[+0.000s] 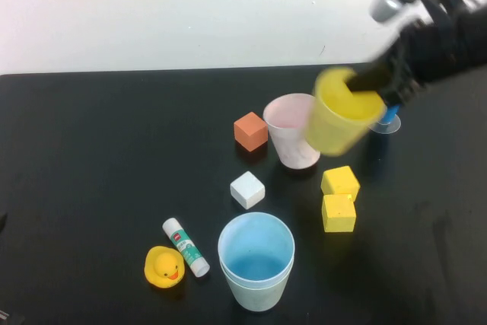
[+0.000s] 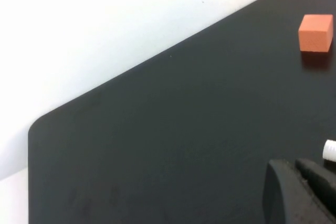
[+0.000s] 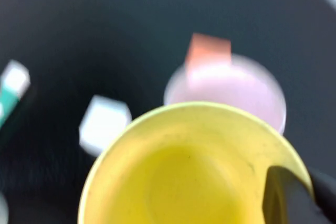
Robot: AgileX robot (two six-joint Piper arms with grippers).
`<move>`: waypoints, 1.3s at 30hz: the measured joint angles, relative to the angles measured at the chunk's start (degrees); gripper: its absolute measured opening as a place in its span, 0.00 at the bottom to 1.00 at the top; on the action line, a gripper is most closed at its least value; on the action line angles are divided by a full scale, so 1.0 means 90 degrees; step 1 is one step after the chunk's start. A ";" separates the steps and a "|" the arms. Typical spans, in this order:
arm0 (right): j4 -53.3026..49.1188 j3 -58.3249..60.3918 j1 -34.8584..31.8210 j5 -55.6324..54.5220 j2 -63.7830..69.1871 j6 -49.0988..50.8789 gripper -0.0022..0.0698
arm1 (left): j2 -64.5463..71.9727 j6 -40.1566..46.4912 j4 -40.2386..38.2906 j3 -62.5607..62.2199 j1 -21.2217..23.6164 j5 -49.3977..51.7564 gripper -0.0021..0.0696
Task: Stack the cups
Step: Place the yellow cup on the pink cup
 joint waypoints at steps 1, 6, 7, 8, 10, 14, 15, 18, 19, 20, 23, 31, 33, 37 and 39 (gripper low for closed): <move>-0.0015 -0.0168 0.0116 -0.0106 0.0000 -0.0022 0.07 | 0.0000 -0.0031 0.0014 0.0000 0.0000 0.0000 0.03; -0.0633 -0.1044 0.0635 -0.0707 0.0181 0.0164 0.06 | 0.0000 -0.0127 0.0026 0.0000 0.0000 -0.0031 0.03; -0.0705 -0.1177 0.0665 -0.0720 0.0289 0.0224 0.06 | 0.0000 -0.0143 0.0026 0.0000 0.0000 -0.0064 0.03; -0.0782 -0.1275 0.0666 -0.0720 0.0401 0.0287 0.06 | 0.0000 -0.0173 0.0026 0.0000 0.0000 -0.0080 0.03; -0.0865 -0.1349 0.0666 -0.0720 0.0572 0.0363 0.06 | 0.0000 -0.0183 0.0026 0.0000 0.0000 -0.0098 0.03; -0.0997 -0.1359 0.0666 -0.0675 0.0773 0.0435 0.06 | 0.0000 -0.0198 0.0026 0.0000 0.0000 -0.0149 0.03; -0.1085 -0.1359 0.0666 -0.0612 0.0800 0.0452 0.06 | 0.0000 -0.0198 0.0026 0.0000 0.0000 -0.0180 0.03; -0.1294 -0.1374 0.0666 -0.0519 0.0826 0.0465 0.06 | 0.0000 -0.0198 0.0026 0.0000 0.0000 -0.0208 0.03; -0.1355 -0.1374 0.0675 -0.0487 0.0826 0.0465 0.06 | 0.0000 -0.0212 0.0026 0.0000 0.0000 -0.0220 0.03; -0.1412 -0.1387 0.0675 -0.0462 0.0829 0.0465 0.06 | 0.0000 -0.0212 0.0026 0.0000 0.0000 -0.0220 0.03; -0.1443 -0.1411 0.0675 -0.0412 0.0883 0.0465 0.06 | 0.0000 -0.0214 0.0026 0.0000 0.0000 -0.0220 0.03; -0.1374 -0.1411 0.0675 -0.0018 0.1185 0.0465 0.06 | 0.0000 -0.0214 0.0026 0.0000 0.0000 -0.0242 0.03; -0.1374 -0.1411 0.0675 -0.0009 0.1212 0.0478 0.08 | 0.0000 -0.0214 0.0026 0.0000 0.0000 -0.0242 0.03; -0.1346 -0.1439 0.0675 0.0035 0.1212 0.0491 0.22 | 0.0000 -0.0214 0.0026 0.0000 0.0000 -0.0242 0.03; -0.1301 -0.1466 0.0675 0.0071 0.1212 0.0491 0.35 | 0.0000 -0.0248 0.0026 0.0000 0.0000 -0.0242 0.03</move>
